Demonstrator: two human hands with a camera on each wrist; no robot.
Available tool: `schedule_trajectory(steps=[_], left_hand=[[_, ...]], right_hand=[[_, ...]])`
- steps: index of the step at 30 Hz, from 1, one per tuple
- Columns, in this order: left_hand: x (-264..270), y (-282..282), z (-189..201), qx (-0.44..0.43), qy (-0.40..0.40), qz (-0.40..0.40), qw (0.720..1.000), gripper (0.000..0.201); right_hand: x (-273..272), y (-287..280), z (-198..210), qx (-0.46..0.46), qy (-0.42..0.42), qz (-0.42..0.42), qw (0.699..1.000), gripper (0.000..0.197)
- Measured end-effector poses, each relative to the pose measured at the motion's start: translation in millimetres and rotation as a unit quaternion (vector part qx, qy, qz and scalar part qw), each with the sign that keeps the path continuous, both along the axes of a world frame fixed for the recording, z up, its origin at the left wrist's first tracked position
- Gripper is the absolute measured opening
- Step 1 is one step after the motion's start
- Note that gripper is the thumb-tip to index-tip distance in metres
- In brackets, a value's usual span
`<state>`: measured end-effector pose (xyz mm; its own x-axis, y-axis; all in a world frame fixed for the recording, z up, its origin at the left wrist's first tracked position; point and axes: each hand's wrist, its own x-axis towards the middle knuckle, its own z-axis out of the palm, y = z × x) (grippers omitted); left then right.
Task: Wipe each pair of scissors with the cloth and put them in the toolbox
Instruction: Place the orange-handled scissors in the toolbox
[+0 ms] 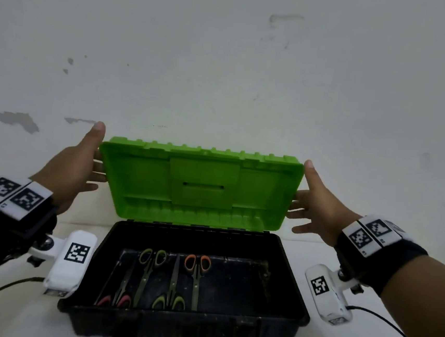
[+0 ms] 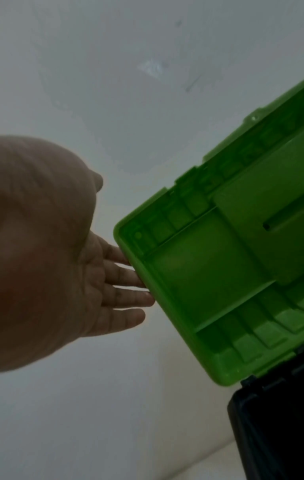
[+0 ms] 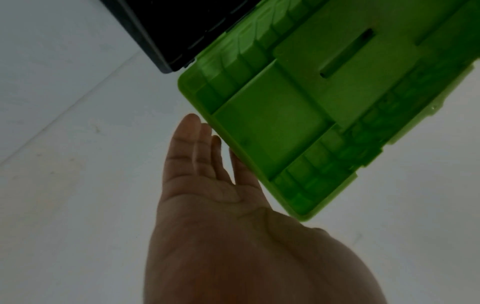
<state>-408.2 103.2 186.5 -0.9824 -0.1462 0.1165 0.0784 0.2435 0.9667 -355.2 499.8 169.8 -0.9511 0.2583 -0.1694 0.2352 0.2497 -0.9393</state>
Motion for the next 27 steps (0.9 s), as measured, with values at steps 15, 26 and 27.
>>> schedule_trajectory(steps=[15, 26, 27], left_hand=[[98.2, -34.0, -61.2, -0.101, 0.019, -0.047, 0.994, 0.022], [134.3, -36.5, -116.5, -0.174, 0.009, -0.030, 0.984, 0.017], [133.8, -37.3, -118.8, -0.171, 0.002, -0.027, 0.985, 0.019]], right_hand=[[102.1, -4.2, -41.4, 0.165, 0.043, 0.079, 0.982, 0.045], [121.8, -9.8, -82.9, 0.341, 0.025, 0.143, 0.929, 0.030], [121.2, -10.0, -85.5, 0.354, 0.025, 0.141, 0.924, 0.031]])
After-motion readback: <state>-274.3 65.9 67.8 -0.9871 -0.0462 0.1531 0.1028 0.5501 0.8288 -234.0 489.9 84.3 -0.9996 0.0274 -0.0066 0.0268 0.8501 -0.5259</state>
